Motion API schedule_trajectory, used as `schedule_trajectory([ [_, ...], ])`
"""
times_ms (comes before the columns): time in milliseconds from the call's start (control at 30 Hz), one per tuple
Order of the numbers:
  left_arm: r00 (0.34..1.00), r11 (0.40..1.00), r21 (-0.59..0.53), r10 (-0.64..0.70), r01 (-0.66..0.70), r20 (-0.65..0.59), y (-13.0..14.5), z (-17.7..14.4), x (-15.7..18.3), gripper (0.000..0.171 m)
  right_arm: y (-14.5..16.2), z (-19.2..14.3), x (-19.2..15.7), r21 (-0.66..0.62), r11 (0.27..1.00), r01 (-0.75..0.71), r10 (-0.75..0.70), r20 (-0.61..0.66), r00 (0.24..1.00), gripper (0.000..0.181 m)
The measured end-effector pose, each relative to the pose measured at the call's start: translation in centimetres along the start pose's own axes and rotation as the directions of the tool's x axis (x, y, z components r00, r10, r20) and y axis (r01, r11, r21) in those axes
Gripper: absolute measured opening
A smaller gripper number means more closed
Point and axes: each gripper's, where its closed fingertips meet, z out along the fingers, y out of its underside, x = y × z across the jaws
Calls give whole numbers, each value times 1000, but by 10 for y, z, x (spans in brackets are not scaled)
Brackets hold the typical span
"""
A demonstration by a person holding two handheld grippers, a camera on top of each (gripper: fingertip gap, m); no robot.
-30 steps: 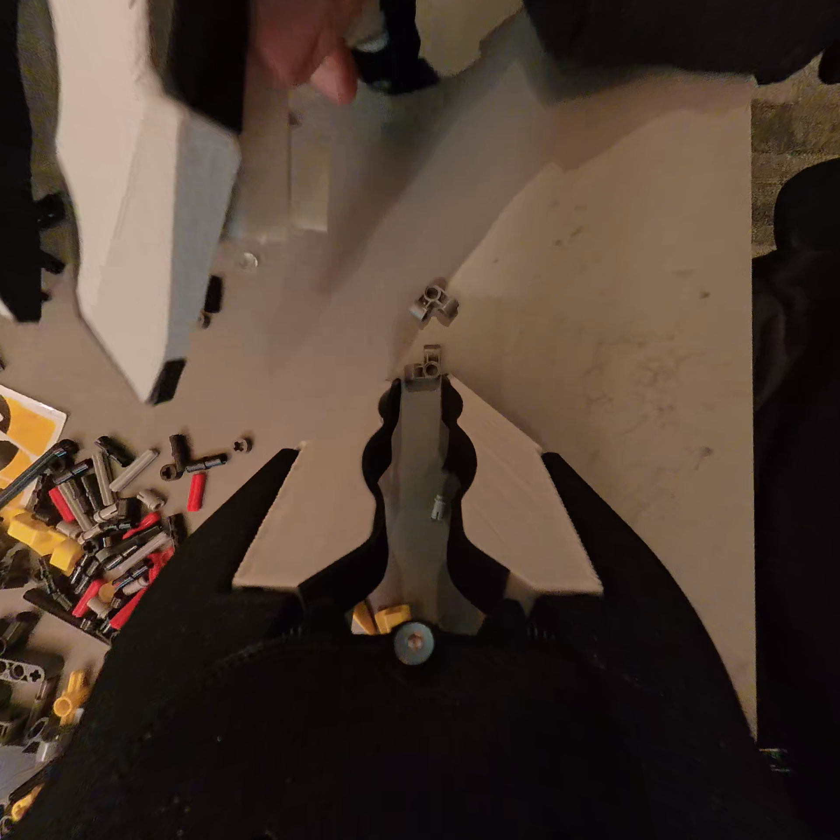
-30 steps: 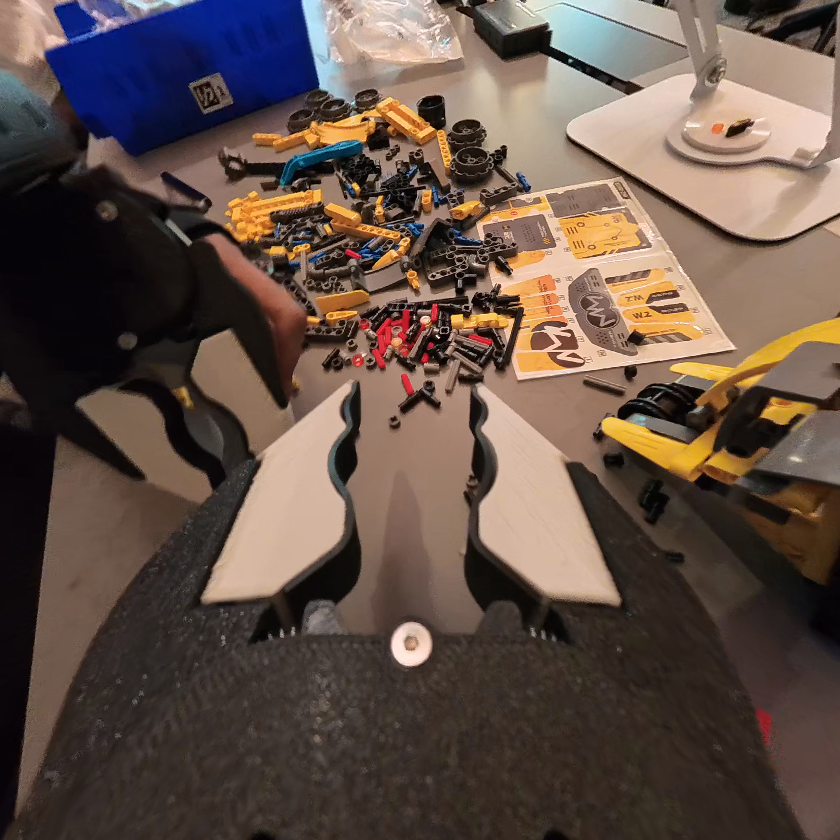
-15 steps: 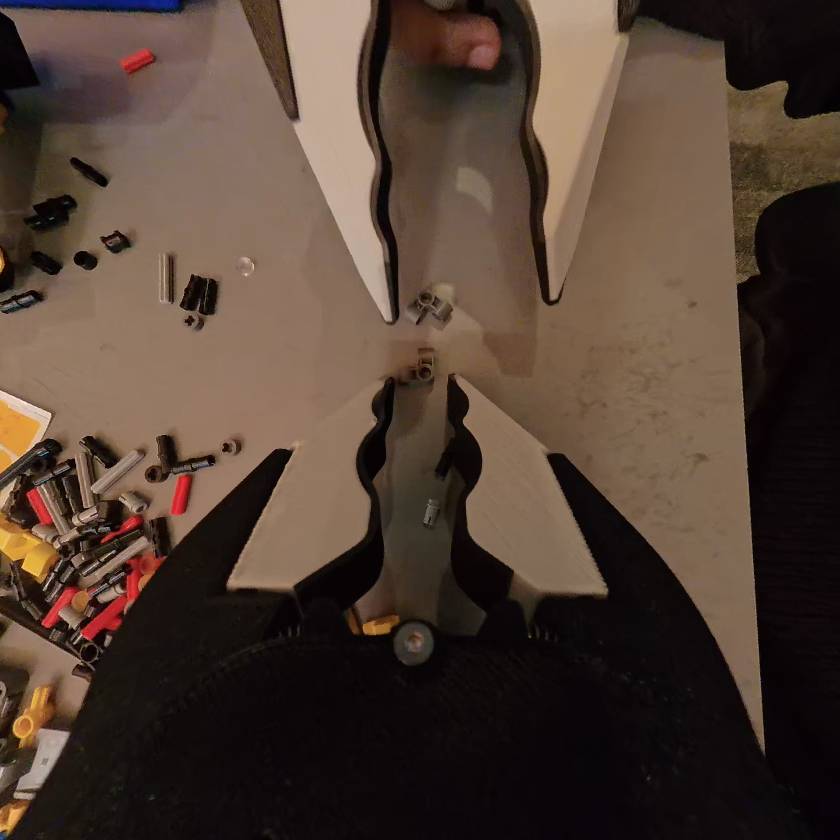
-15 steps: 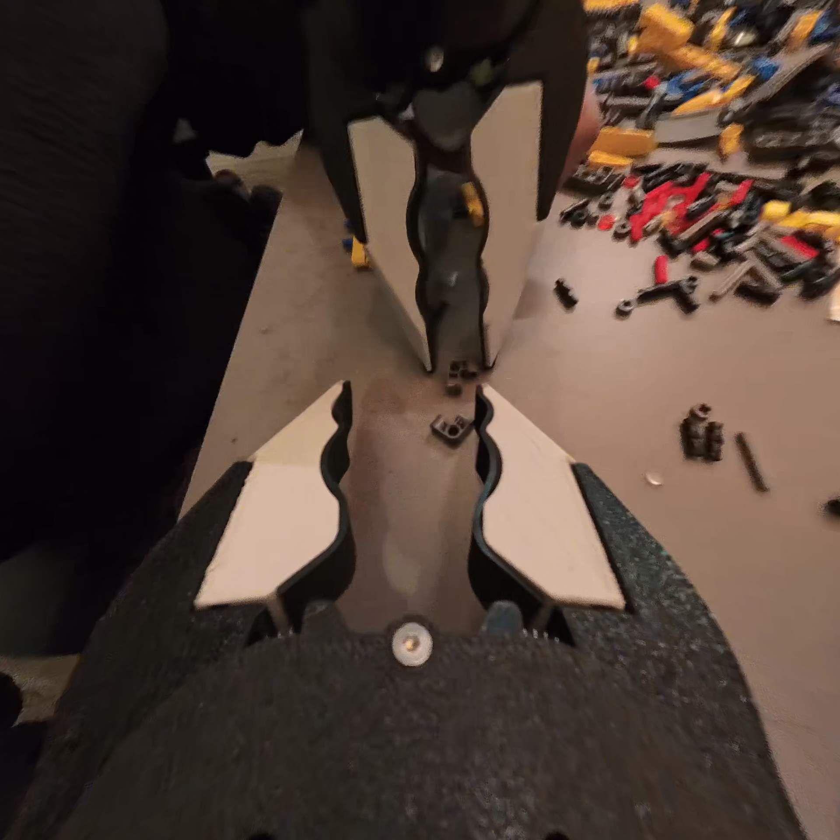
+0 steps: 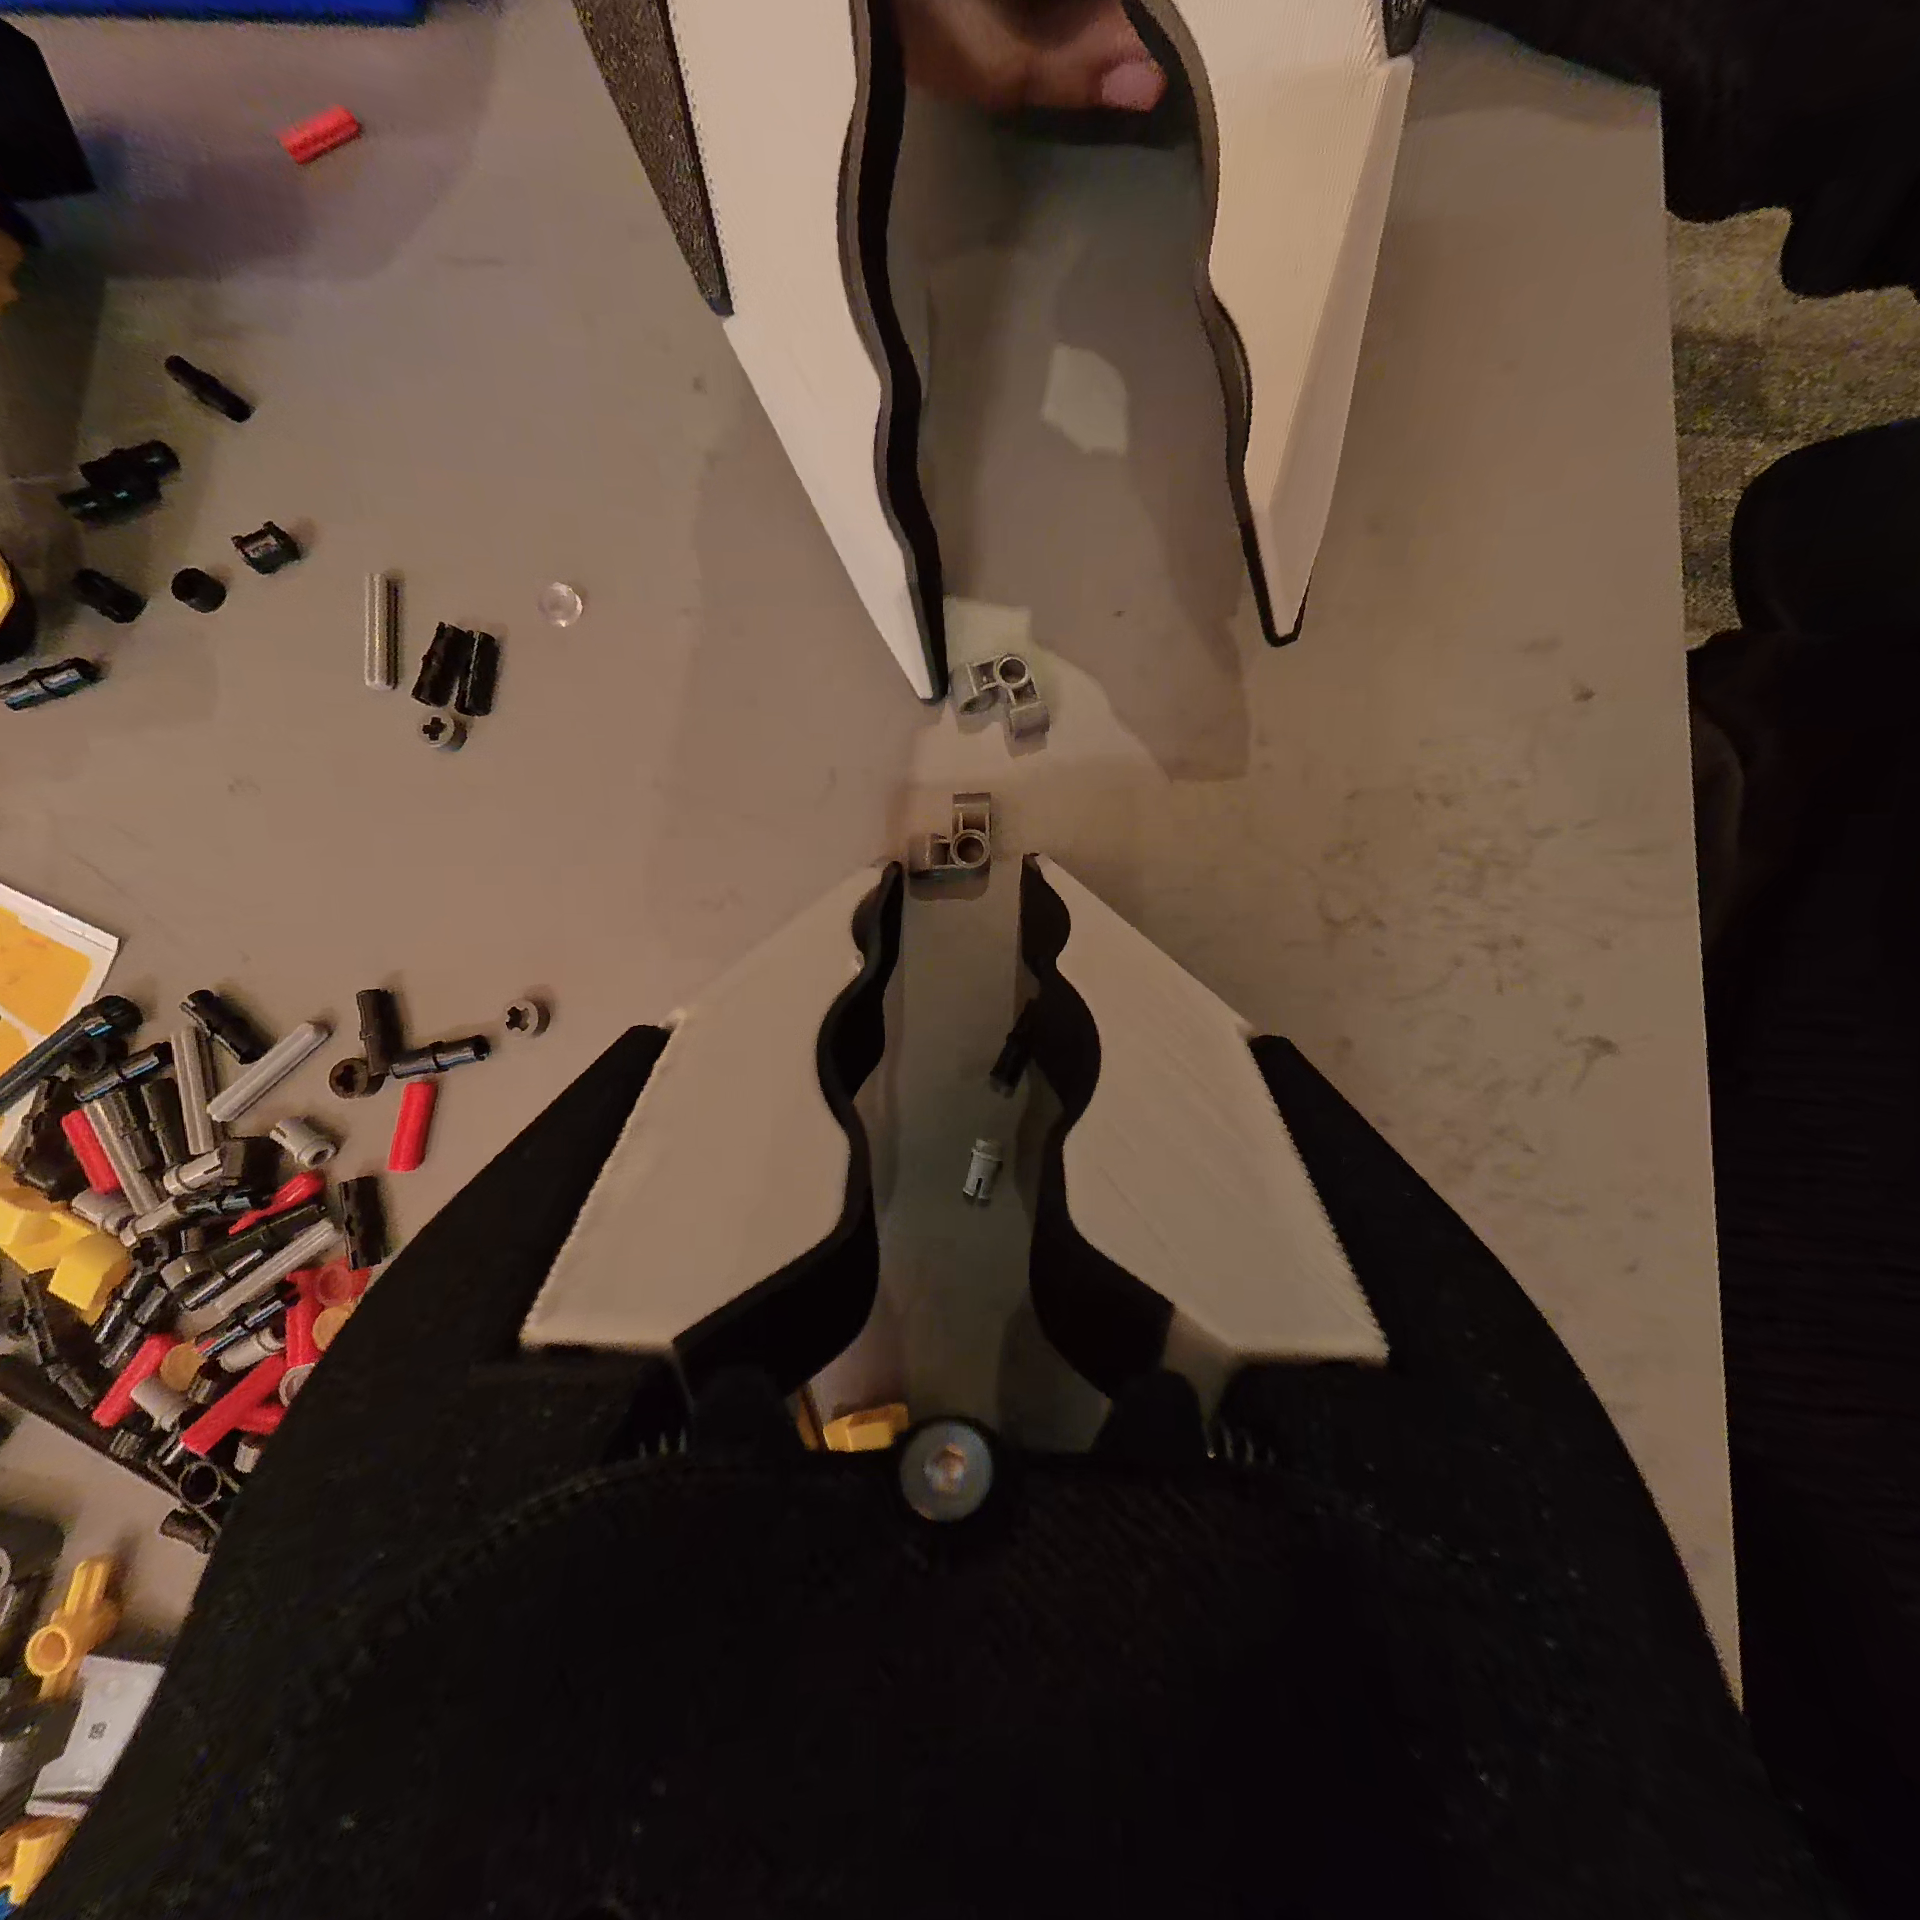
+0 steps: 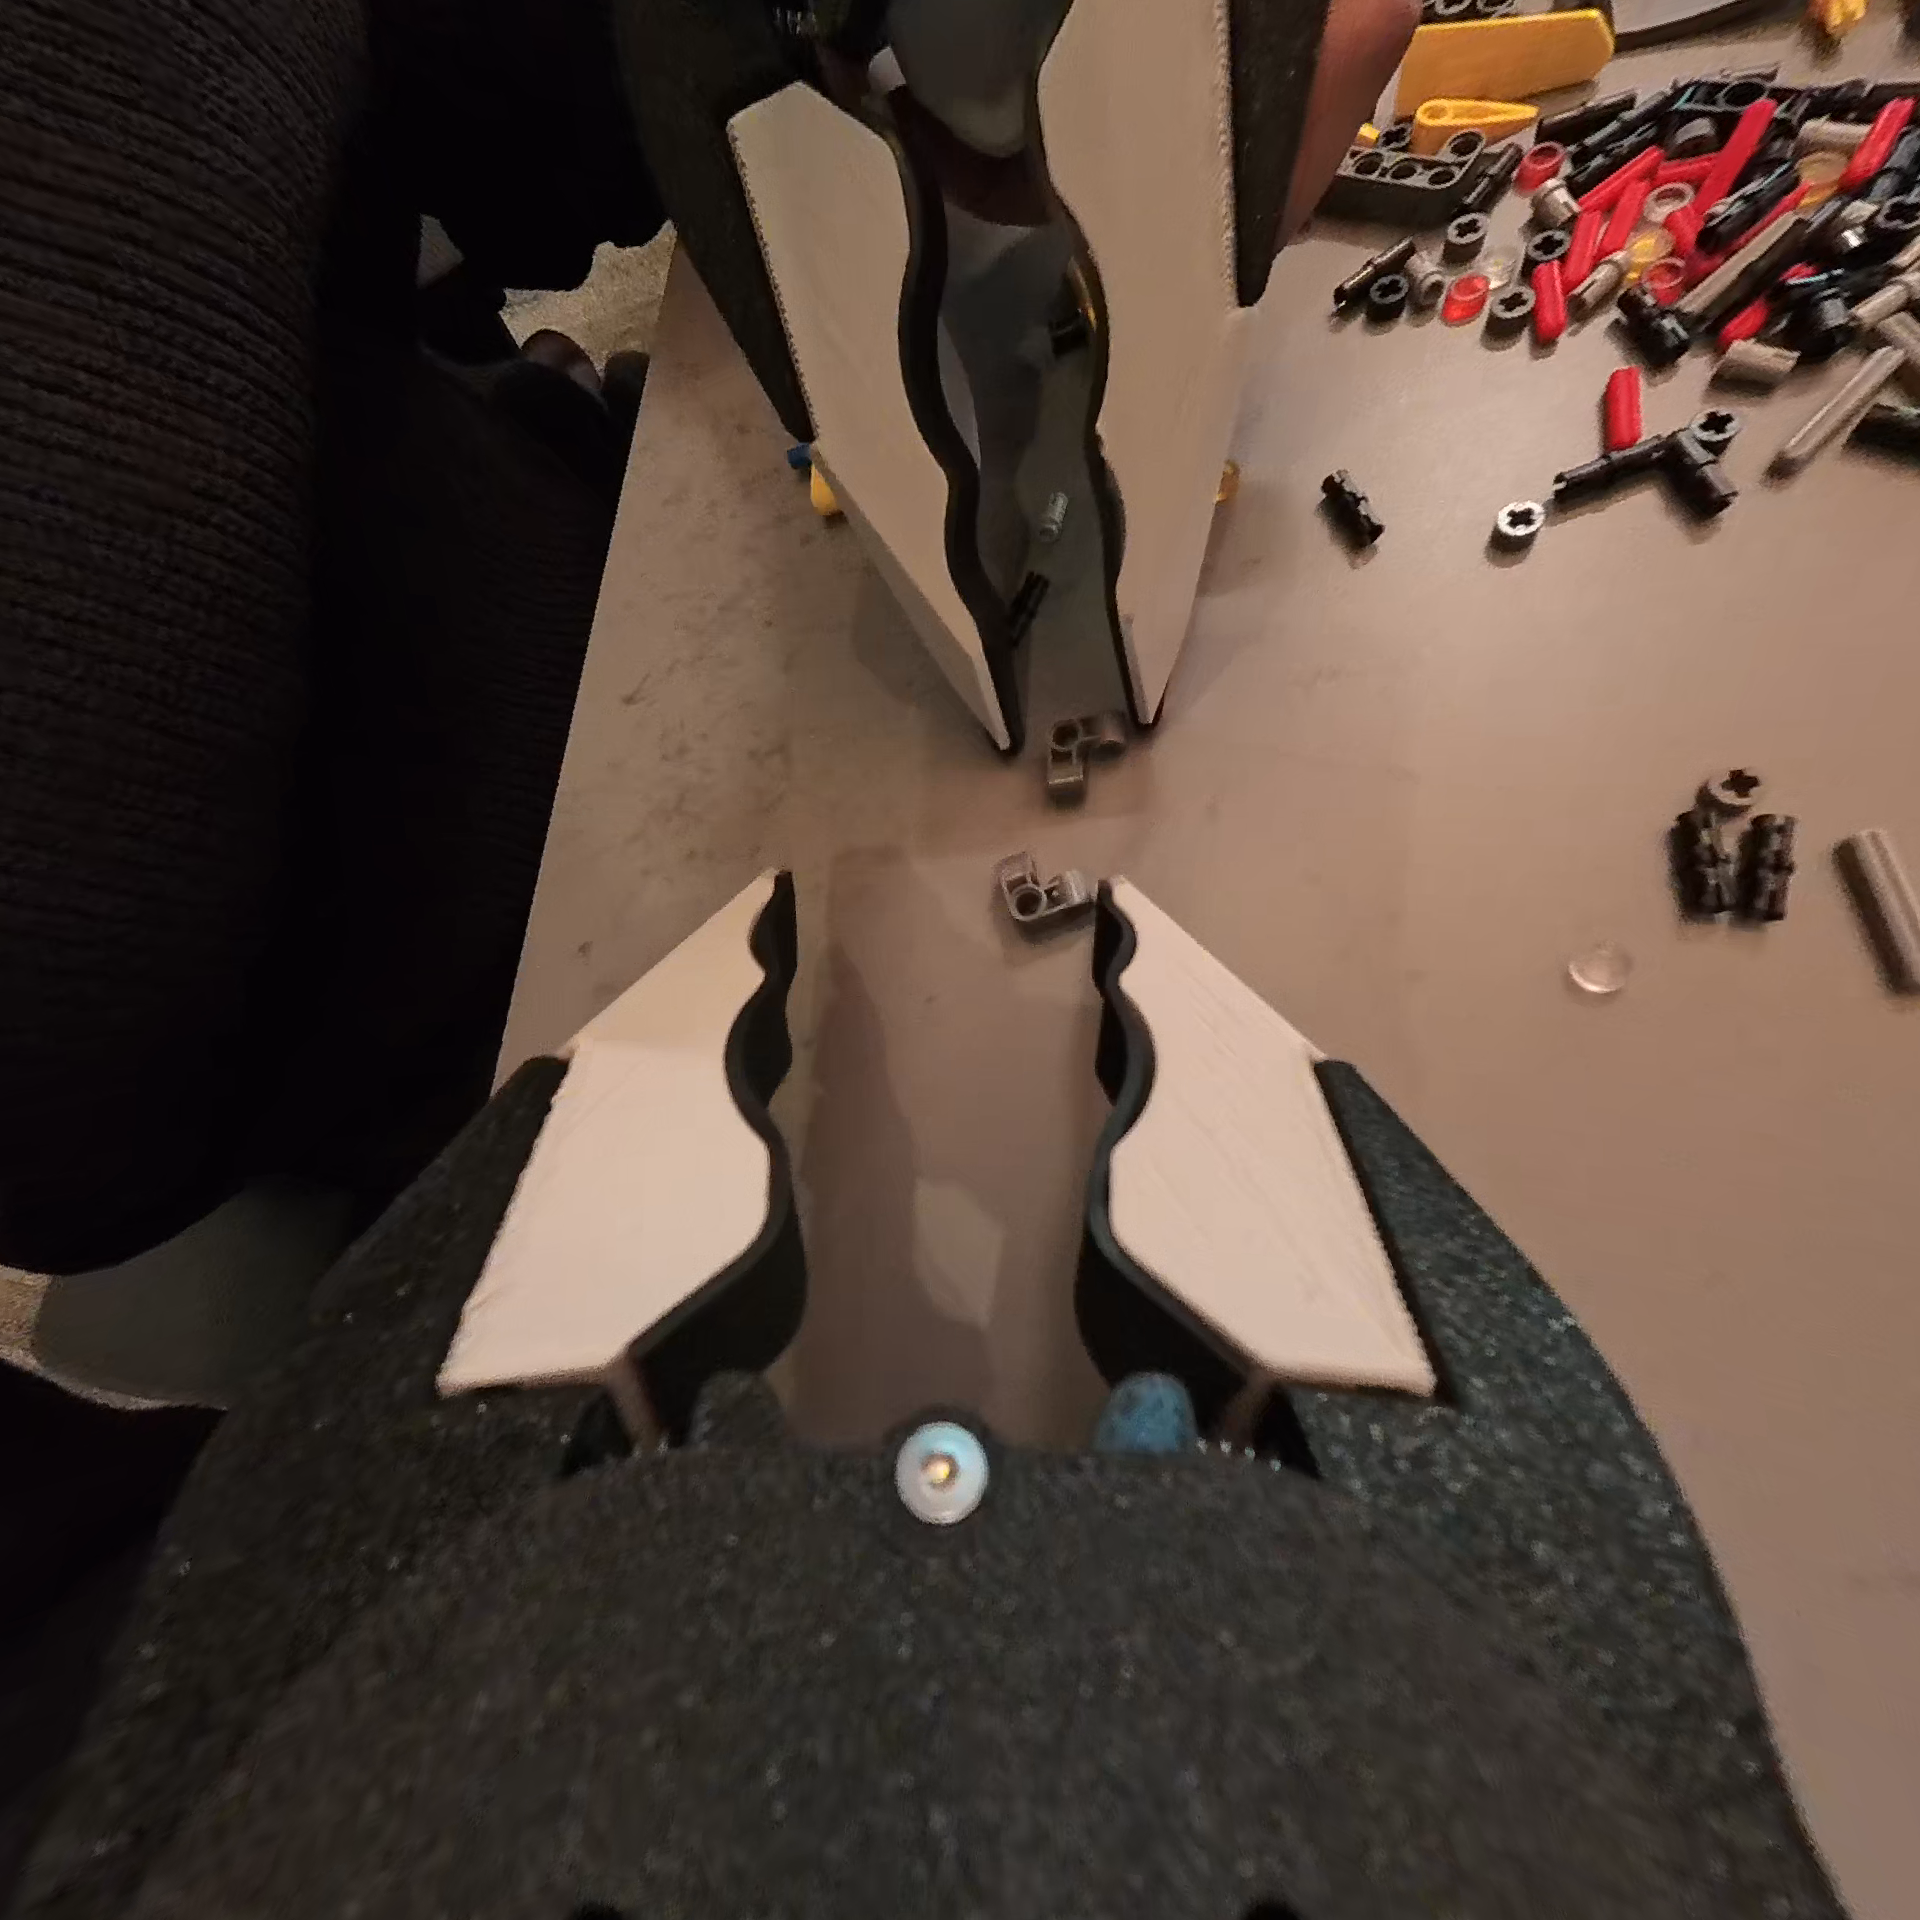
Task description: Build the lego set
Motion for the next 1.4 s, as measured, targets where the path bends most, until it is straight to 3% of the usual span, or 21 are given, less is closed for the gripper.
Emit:
schedule_trajectory([
  [400, 1000, 1000, 14, -4, 4, -8, 0, 0, 0, 20, 2, 2, 20, -74, 974, 214, -224, -200, 954, 15],
  [900, 1000, 1000, 24, -6, 6, -15, 0, 0, 0, 21, 2, 0, 24, -71, 979, 191, -202, -212, 956, 19],
  [933, 1000, 1000, 24, -8, 9, -19, 0, 0, 1, 21, 2, 0, 24, -70, 979, 190, -200, -208, 957, 20],
  [1000, 997, 998, 23, -50, 51, -52, 0, -1, 5, 30, 1, 1, 22, -57, 982, 179, -187, -197, 962, 49],
  [1067, 986, 990, 37, -135, 139, -101, -5, -7, 6, 48, -5, -1, 18, -18, 985, 170, -170, -182, 968, 65],
  [1133, 971, 962, 155, -207, 224, -121, -23, -24, -4, 47, -16, -6, 18, 44, 984, 175, -163, -193, 968, 74],
  [1233, 943, 876, 353, -290, 329, -160, -45, -58, -25, 45, -32, -16, 23, 134, 973, 186, -150, -239, 959, 81],
  [1333, 926, 815, 454, -370, 359, -68, -43, -75, -56, 47, -43, -21, 31, 221, 965, 138, -76, -265, 961, 96],
  [1400, 901, 776, 510, -434, 371, 5, -38, -83, -75, 59, -43, -17, 32, 245, 967, 69, -16, -210, 978, 108],
])
